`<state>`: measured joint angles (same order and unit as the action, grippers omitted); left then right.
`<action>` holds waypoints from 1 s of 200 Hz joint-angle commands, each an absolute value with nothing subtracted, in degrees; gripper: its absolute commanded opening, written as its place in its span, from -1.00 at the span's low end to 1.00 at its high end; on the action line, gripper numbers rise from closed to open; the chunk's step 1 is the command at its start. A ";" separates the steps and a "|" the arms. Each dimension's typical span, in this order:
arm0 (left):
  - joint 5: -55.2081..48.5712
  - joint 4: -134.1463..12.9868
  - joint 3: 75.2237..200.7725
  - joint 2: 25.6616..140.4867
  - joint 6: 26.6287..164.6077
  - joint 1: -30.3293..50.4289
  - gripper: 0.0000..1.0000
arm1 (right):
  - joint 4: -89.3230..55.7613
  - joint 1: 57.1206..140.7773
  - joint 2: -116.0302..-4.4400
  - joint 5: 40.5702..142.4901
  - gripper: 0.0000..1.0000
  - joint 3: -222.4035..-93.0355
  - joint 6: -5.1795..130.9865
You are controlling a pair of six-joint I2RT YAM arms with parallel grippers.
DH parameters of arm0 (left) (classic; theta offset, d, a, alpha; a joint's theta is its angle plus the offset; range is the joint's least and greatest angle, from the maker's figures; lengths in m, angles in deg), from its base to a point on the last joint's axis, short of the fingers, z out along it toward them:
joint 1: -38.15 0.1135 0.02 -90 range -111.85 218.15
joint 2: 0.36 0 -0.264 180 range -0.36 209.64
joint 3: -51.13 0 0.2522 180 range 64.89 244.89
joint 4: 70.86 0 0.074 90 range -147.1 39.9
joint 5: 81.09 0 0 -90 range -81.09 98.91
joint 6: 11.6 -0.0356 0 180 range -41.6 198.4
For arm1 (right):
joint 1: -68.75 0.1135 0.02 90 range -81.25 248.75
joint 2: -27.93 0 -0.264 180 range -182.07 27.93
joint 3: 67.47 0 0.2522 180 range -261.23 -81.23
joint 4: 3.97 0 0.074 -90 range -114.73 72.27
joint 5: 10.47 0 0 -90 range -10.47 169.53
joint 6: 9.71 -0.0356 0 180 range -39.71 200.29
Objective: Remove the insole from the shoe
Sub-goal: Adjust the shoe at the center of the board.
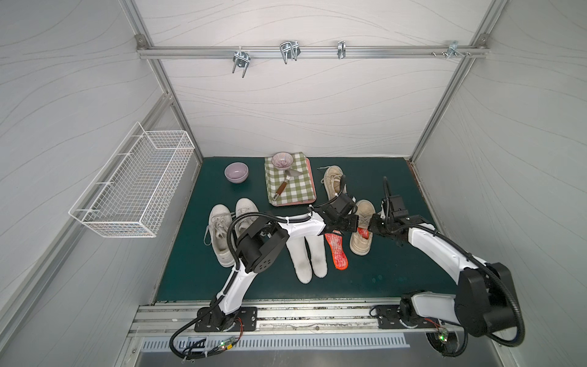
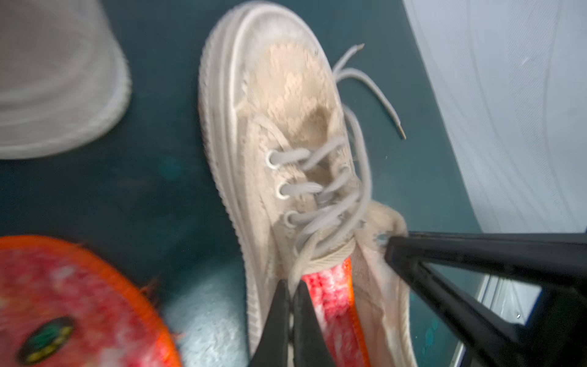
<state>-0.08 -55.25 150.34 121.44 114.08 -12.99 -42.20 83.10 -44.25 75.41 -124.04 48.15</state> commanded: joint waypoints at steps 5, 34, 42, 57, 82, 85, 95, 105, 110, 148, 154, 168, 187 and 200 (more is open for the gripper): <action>4.31 -59.59 144.08 115.86 118.10 -9.77 -1.00 | -44.59 78.12 -40.72 69.95 -1.00 -121.62 45.89; 5.96 -61.41 140.61 114.25 119.92 -8.71 -1.00 | -45.08 73.94 -38.96 69.78 -1.00 -120.08 44.39; 5.57 -61.61 140.58 114.51 120.16 -8.77 -1.00 | -45.09 73.72 -38.95 69.56 -1.00 -120.01 44.38; 3.96 -62.55 140.62 115.20 120.95 -8.74 -1.00 | -44.72 73.80 -39.13 70.70 -1.00 -120.24 44.86; 0.37 -64.88 141.44 116.08 121.66 -9.78 -1.00 | -44.46 77.03 -39.73 72.39 -1.00 -121.73 47.17; 0.00 -65.30 141.51 116.04 121.95 -10.03 -1.00 | -44.75 77.74 -39.81 72.07 -1.00 -122.15 47.48; -1.21 -67.91 140.82 115.82 123.13 -10.92 -1.00 | -46.17 79.81 -39.90 71.72 -1.00 -123.48 48.54; -2.35 -71.20 139.91 115.65 124.68 -11.94 -1.00 | -47.67 81.07 -39.74 72.05 -0.94 -124.72 49.43; -3.16 -72.47 139.78 115.75 125.51 -12.47 -1.00 | -48.26 81.38 -39.33 72.73 -0.83 -125.17 49.95; -5.68 -77.27 140.04 117.11 128.84 -15.20 -1.00 | -53.07 81.74 -35.53 81.06 -0.25 -129.17 53.36; -5.68 -77.23 140.13 117.11 128.85 -15.28 -1.00 | -53.62 82.21 -35.12 82.81 -0.23 -129.74 53.88; -5.59 -77.15 140.01 117.06 129.01 -15.35 -1.00 | -54.99 84.66 -34.99 85.66 -0.20 -131.45 54.74; -4.73 -77.09 138.88 116.38 129.09 -15.29 -1.00 | -56.96 89.92 -36.31 84.74 -0.18 -133.37 54.54; -3.35 -76.51 138.07 115.58 129.26 -15.29 -1.00 | -56.57 91.30 -37.41 85.31 -0.18 -133.14 53.62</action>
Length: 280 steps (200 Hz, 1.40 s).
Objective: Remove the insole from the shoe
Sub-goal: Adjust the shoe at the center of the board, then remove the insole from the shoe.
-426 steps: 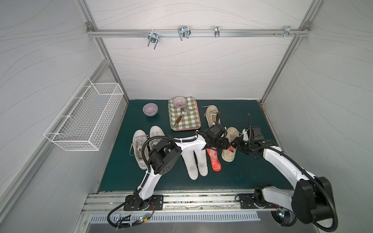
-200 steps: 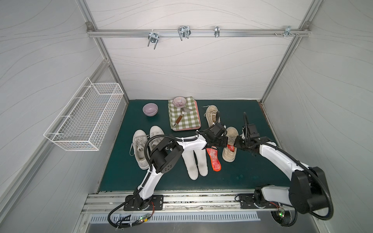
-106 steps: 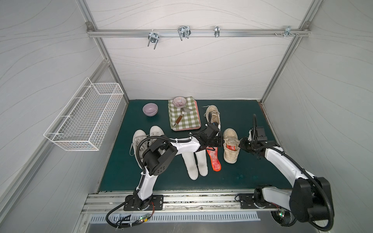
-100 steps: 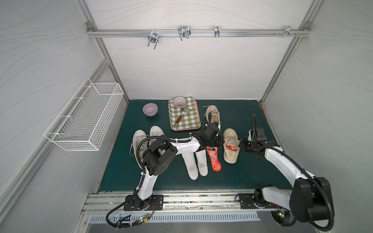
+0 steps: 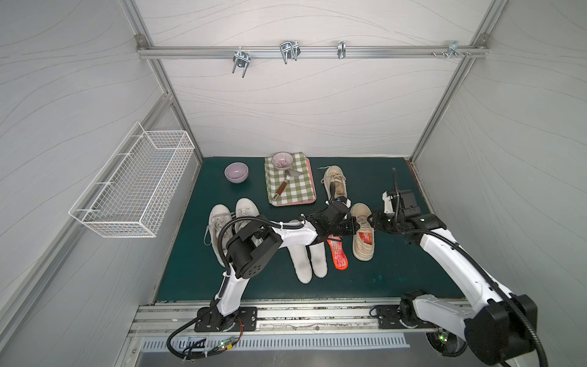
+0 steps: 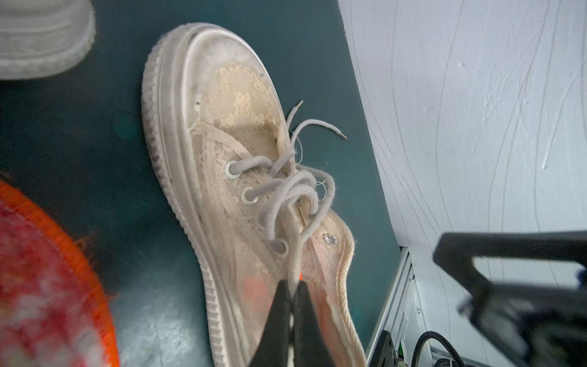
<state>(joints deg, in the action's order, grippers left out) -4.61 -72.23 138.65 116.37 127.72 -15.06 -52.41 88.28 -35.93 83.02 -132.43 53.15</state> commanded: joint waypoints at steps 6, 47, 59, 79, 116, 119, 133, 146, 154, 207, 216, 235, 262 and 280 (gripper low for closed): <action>-2.38 -75.85 137.73 115.28 129.37 -15.31 -1.00 | -56.26 91.44 -38.02 85.65 -0.22 -132.85 53.06; -1.86 -75.61 136.90 114.79 129.76 -15.33 -1.00 | -55.44 91.51 -40.91 83.98 -0.32 -130.93 50.98; -1.60 -75.83 136.58 114.79 129.98 -15.34 -1.00 | -55.05 91.52 -41.15 83.14 -0.33 -129.76 50.65; -1.30 -75.64 136.59 114.63 129.82 -15.30 -1.00 | -54.12 91.51 -41.97 82.85 -0.34 -127.38 50.14; -0.68 -75.64 135.94 114.16 129.64 -15.23 -1.00 | -53.77 91.51 -43.78 79.48 -0.39 -124.45 48.30; -0.57 -75.64 135.87 114.09 129.64 -15.20 -1.00 | -53.77 91.51 -43.84 79.18 -0.38 -124.25 48.09; -0.39 -75.73 135.65 113.90 129.55 -15.14 -1.00 | -54.06 91.55 -44.12 77.26 -0.20 -124.01 47.52; -0.30 -75.78 135.57 113.74 129.55 -15.09 -1.00 | -54.84 91.60 -44.36 75.03 0.01 -124.03 47.31; -0.20 -75.88 135.33 113.60 129.55 -15.03 -1.00 | -55.01 91.64 -44.49 73.87 0.12 -123.99 47.42; 1.11 -77.20 133.47 112.22 129.80 -14.69 -1.00 | -55.43 94.06 -52.04 67.98 0.28 -124.06 47.08; 1.22 -77.55 133.10 111.93 129.90 -14.59 -1.00 | -55.56 94.57 -54.03 67.01 0.27 -124.35 46.42; 1.22 -78.18 132.57 111.44 130.09 -14.28 -1.00 | -56.62 95.83 -58.15 66.43 0.27 -126.61 46.43; 1.10 -79.30 131.91 110.78 130.51 -14.13 -1.00 | -56.49 96.61 -62.35 66.68 0.27 -128.07 45.51; 1.16 -79.86 131.46 110.13 130.58 -14.06 -1.00 | -55.34 97.03 -65.37 67.88 0.27 -128.57 44.96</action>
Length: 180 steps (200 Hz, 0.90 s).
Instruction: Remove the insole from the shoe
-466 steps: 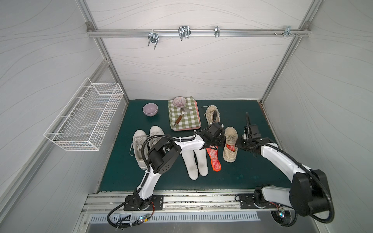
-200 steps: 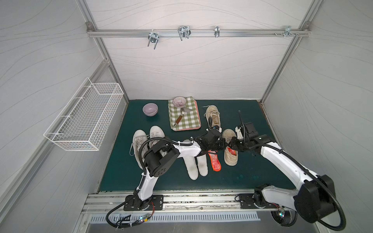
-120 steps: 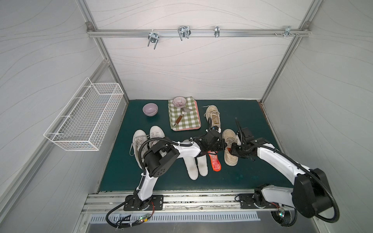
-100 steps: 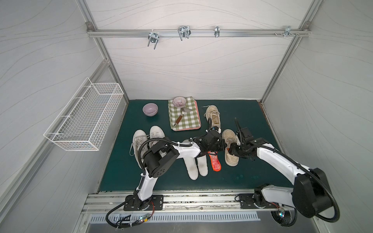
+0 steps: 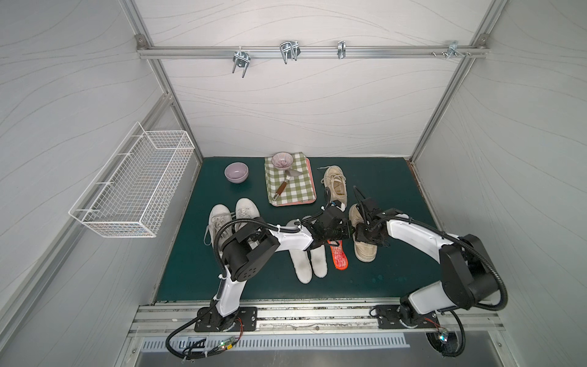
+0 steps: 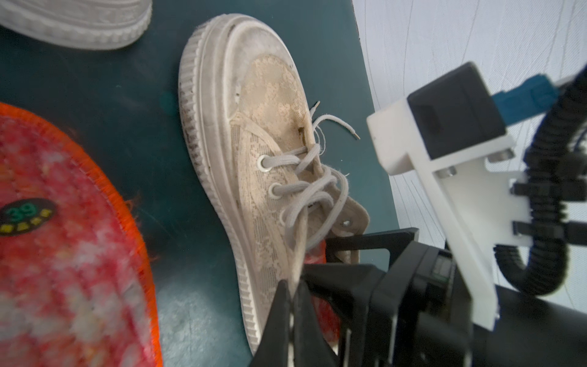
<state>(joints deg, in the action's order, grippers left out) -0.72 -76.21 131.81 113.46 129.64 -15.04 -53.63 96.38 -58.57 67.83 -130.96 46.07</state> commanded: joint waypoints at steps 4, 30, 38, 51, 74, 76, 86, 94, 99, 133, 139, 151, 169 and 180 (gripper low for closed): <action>1.18 -80.00 131.35 110.00 130.60 -14.07 -1.00 | -55.63 97.38 -66.07 67.67 0.27 -129.13 44.65; 1.27 -80.05 131.13 109.29 130.65 -13.93 -1.00 | -55.63 99.30 -68.16 65.23 0.26 -131.10 43.23; 1.27 -80.20 130.99 109.15 130.69 -13.88 -1.00 | -55.45 99.63 -68.67 64.54 0.24 -131.60 43.20; 1.18 -80.23 130.92 108.92 130.69 -13.89 -1.00 | -55.38 99.94 -69.42 63.08 0.05 -132.38 43.50; 1.35 -80.30 130.66 108.52 130.59 -13.85 -1.00 | -54.16 99.99 -69.53 61.76 -0.33 -132.29 43.89; 1.33 -80.28 130.64 108.54 130.60 -13.76 -1.00 | -54.08 100.00 -69.58 61.71 -0.36 -132.29 43.99; 1.49 -80.25 130.36 108.37 130.60 -13.62 -1.00 | -53.68 100.04 -69.53 61.53 -0.42 -132.30 44.08; 1.61 -80.36 130.11 108.20 130.61 -13.58 -1.00 | -53.37 100.18 -69.39 61.51 -0.49 -132.13 44.15; 1.70 -80.38 129.96 108.15 130.61 -13.45 -1.00 | -53.12 100.18 -69.15 61.52 -0.58 -132.04 44.25; 2.17 -80.26 129.64 108.27 130.54 -12.83 -1.00 | -50.55 100.15 -64.40 62.10 -0.95 -129.40 44.50; 2.37 -80.06 129.58 108.27 130.45 -12.79 -1.00 | -50.09 100.14 -63.14 62.26 -0.97 -128.75 44.43; 2.91 -79.69 129.39 108.32 130.43 -12.59 -1.00 | -48.86 99.92 -60.14 62.89 -1.00 -127.17 44.38; 3.52 -79.01 129.15 108.41 130.34 -12.31 -1.00 | -46.71 98.01 -54.93 66.34 -1.00 -124.49 44.25; 3.91 -78.77 129.14 108.52 130.17 -12.21 -1.00 | -45.35 95.86 -51.43 69.22 -1.00 -122.91 44.05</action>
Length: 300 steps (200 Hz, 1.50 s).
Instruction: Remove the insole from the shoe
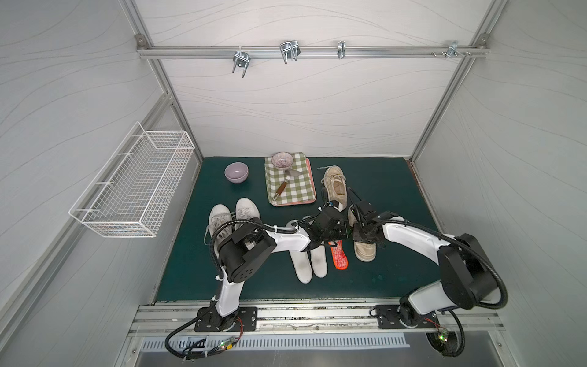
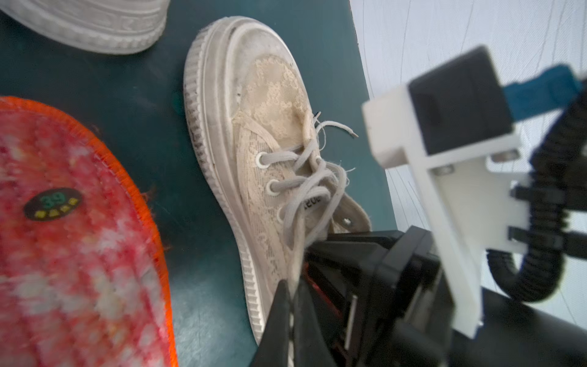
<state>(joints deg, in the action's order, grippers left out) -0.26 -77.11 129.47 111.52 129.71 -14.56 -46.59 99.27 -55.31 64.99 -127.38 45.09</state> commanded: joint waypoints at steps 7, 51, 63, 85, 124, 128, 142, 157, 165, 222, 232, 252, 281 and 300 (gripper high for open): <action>4.14 -78.59 129.08 108.54 130.01 -12.22 -1.00 | -44.63 94.41 -49.34 71.10 -1.00 -122.08 44.06; 4.54 -77.40 129.45 109.23 128.70 -12.22 -1.00 | -41.24 89.27 -42.54 81.34 -1.00 -120.49 46.30; 4.52 -77.18 129.41 109.49 128.24 -12.21 -1.00 | -40.57 88.80 -42.38 84.27 -1.00 -120.72 46.28; 3.78 -76.77 129.95 110.08 127.53 -12.45 -1.00 | -39.18 88.61 -40.55 86.50 -1.00 -120.76 45.67; 3.54 -71.01 134.11 111.38 122.69 -14.46 -1.00 | -37.88 88.27 -35.38 88.09 -1.00 -121.60 45.18; 3.24 -70.60 134.47 111.60 122.28 -14.57 -1.00 | -37.73 88.18 -34.86 88.06 -1.00 -121.68 45.14; 0.76 -70.01 135.28 112.49 121.45 -14.82 -1.00 | -36.73 88.03 -33.07 87.47 -1.00 -121.29 44.98; -2.05 -70.64 135.10 112.83 121.42 -14.80 -1.00 | -35.14 87.96 -32.26 87.28 -1.00 -120.44 44.95; -3.53 -71.31 134.84 112.93 121.76 -14.76 -0.93 | -34.23 88.05 -32.35 87.36 -1.00 -119.67 44.90; -9.30 -70.87 134.76 113.97 122.43 -15.07 -0.48 | -29.16 88.62 -32.60 87.23 -1.00 -114.92 45.18; -9.84 -70.90 134.83 114.13 122.25 -15.24 -0.42 | -29.04 88.74 -32.95 86.79 -1.00 -114.68 45.43; -10.35 -67.62 137.17 115.37 120.76 -15.85 -0.32 | -28.01 89.20 -33.53 87.34 -1.00 -114.15 45.57; -7.82 -63.57 138.29 116.36 120.15 -15.93 -0.35 | -29.91 90.31 -32.35 85.53 -1.00 -115.02 46.06; -4.50 -61.47 137.85 115.62 118.58 -16.00 -0.43 | -30.66 90.17 -29.50 85.71 -1.00 -115.51 46.27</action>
<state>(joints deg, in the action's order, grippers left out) -7.91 -65.59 136.29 115.24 120.96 -15.65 -33.87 89.81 -33.74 86.21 -113.41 45.37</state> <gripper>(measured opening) 0.306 0.131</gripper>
